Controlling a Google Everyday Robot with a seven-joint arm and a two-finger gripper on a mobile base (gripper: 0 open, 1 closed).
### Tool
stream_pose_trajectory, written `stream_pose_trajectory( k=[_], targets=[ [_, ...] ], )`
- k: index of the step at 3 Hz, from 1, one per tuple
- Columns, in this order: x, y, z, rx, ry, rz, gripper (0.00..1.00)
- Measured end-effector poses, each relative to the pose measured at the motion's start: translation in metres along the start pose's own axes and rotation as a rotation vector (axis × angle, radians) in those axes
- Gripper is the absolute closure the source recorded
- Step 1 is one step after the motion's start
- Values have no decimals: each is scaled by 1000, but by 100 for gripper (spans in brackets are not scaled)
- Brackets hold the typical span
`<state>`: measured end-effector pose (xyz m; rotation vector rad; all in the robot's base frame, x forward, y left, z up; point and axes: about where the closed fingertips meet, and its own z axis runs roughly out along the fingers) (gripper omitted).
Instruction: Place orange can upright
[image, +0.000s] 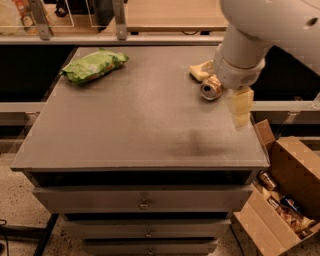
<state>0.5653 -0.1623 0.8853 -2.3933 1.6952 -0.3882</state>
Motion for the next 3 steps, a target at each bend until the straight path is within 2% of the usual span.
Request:
stream_pose_trajectory(
  k=[1,2,3],
  targets=[
    [1,1,-1,0,-1,2,0],
    [-2,-20,6,38,33,-82,0],
    [13,-46,20,106,38,-157,0]
  ],
)
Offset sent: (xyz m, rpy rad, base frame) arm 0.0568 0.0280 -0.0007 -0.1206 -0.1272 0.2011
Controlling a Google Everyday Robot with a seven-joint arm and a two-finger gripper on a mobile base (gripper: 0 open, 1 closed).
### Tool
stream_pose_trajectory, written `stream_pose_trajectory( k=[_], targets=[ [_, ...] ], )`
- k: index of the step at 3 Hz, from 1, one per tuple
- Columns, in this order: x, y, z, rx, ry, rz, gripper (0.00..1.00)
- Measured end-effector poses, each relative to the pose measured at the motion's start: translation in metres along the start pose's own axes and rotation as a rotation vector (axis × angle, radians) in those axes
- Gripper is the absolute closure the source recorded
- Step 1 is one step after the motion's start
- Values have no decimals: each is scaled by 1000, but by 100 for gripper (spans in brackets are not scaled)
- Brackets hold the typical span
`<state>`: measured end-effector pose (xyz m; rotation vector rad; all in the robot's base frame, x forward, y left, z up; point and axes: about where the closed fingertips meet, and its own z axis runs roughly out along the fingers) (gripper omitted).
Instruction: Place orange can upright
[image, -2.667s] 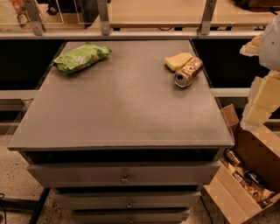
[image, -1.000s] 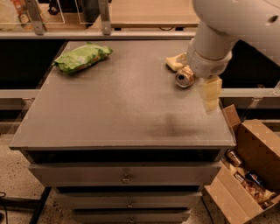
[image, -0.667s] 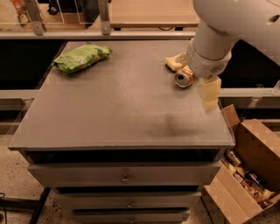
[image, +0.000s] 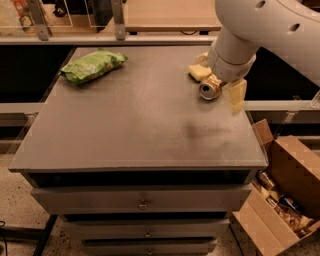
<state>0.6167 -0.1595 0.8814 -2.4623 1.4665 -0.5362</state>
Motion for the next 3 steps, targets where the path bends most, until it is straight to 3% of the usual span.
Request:
stream_pose_trajectory(
  k=[1,2,3],
  targets=[
    [17,-22,8,38,12,-82,0],
    [37,-35,14,52,9,-113,0],
    [58,-41,16,61,-7,-105,0]
  ],
)
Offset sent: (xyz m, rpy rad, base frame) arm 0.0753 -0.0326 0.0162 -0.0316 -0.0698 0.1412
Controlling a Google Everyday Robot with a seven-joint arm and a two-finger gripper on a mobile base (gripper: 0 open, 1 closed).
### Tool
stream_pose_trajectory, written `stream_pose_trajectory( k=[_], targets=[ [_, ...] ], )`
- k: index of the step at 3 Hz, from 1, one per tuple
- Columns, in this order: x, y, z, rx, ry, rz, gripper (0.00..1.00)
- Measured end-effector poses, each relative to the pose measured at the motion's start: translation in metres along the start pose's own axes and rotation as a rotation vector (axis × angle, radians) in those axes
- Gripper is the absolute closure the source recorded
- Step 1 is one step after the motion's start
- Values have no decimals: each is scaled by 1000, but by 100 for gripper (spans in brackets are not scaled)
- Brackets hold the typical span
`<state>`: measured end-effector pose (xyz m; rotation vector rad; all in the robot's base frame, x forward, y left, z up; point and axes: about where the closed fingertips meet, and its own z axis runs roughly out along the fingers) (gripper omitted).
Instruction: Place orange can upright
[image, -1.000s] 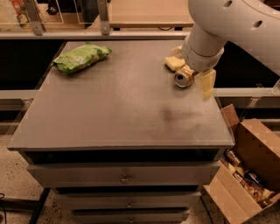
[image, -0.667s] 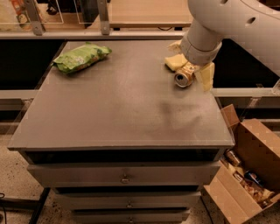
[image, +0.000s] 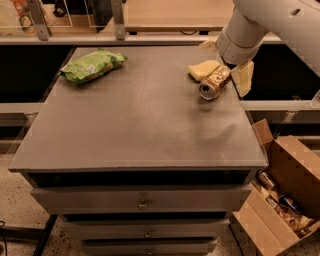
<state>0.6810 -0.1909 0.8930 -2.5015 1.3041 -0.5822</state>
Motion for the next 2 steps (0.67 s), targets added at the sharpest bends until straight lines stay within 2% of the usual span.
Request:
stream_pose_trajectory(
  k=[1,2],
  targets=[
    [15,-2,14,-13,-9,9,0],
    [18,4,28,-26,-39,15,0]
  ],
)
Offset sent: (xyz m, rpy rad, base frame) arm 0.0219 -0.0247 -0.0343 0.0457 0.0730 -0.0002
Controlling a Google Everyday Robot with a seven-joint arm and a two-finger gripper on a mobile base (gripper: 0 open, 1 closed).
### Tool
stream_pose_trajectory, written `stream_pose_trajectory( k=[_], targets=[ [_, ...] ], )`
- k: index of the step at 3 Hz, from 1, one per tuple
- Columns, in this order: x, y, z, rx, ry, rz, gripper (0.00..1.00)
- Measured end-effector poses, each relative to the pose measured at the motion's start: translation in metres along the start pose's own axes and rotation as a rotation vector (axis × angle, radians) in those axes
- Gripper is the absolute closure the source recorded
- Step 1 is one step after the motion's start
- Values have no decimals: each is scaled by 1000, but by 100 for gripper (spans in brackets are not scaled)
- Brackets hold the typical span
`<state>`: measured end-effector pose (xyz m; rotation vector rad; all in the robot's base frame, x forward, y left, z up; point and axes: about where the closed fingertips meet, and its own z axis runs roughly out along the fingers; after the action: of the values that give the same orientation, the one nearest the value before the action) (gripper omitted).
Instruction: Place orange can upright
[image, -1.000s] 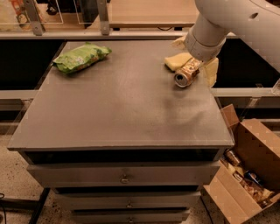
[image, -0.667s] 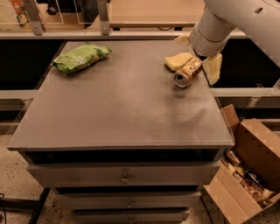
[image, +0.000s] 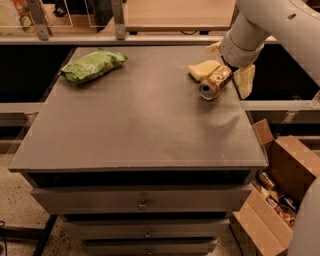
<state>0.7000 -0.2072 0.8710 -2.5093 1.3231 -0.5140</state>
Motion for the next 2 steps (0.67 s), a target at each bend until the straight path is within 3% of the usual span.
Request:
stream_pose_trajectory(
  k=[1,2],
  targets=[
    [-3,9,13,-5,-35,8,0],
    [-10,12,23,3,-54,19,18]
  ],
)
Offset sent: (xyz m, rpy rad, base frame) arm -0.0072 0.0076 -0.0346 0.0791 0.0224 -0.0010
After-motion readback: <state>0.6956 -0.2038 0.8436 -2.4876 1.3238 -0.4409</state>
